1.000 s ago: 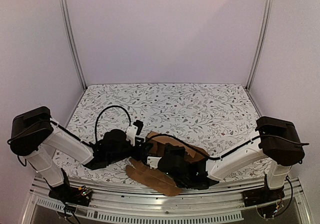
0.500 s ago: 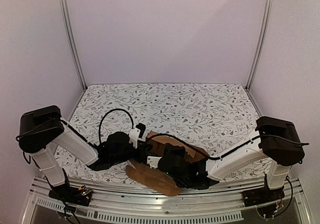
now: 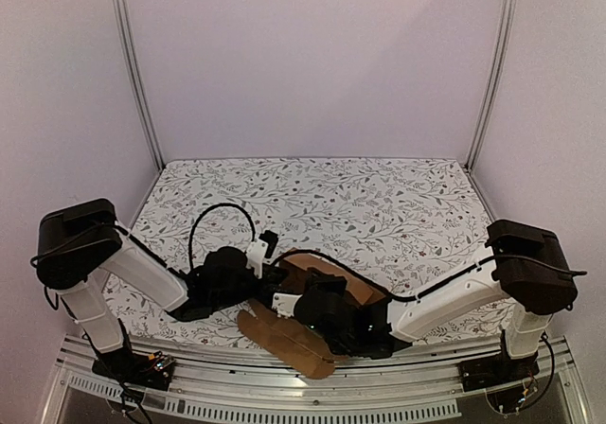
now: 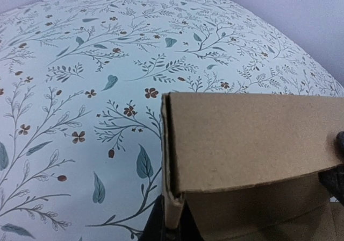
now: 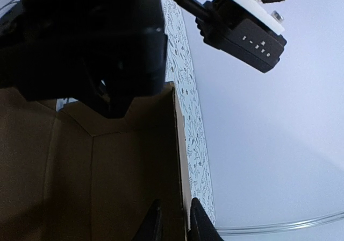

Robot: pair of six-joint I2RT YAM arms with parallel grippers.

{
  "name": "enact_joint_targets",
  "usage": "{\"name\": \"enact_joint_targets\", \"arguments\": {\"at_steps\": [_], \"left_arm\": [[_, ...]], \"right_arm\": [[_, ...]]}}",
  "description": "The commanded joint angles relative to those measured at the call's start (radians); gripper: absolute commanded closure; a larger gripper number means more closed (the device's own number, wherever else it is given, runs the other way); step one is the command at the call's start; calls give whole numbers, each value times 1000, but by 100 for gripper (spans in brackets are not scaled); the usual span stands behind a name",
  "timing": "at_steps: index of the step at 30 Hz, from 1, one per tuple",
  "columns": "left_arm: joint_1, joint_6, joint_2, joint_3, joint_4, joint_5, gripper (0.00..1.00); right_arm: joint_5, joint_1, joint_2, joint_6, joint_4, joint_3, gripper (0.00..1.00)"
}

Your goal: Fold the paper box

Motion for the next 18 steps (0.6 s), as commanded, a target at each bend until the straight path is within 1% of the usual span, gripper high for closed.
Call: {"name": "enact_joint_targets", "arguments": {"at_steps": [1, 9, 14, 18], "left_arm": [[-12, 3, -6, 27, 40, 48, 100], [-14, 19, -43, 23, 1, 37, 100], [-13, 47, -66, 30, -52, 27, 100], [-14, 79, -79, 48, -102, 14, 100]], "right_arm": [[-59, 12, -21, 58, -45, 26, 77], [-98, 25, -143, 165, -203, 49, 44], [-169, 33, -287, 311, -384, 64, 32], [-255, 32, -416, 423, -515, 68, 25]]}}
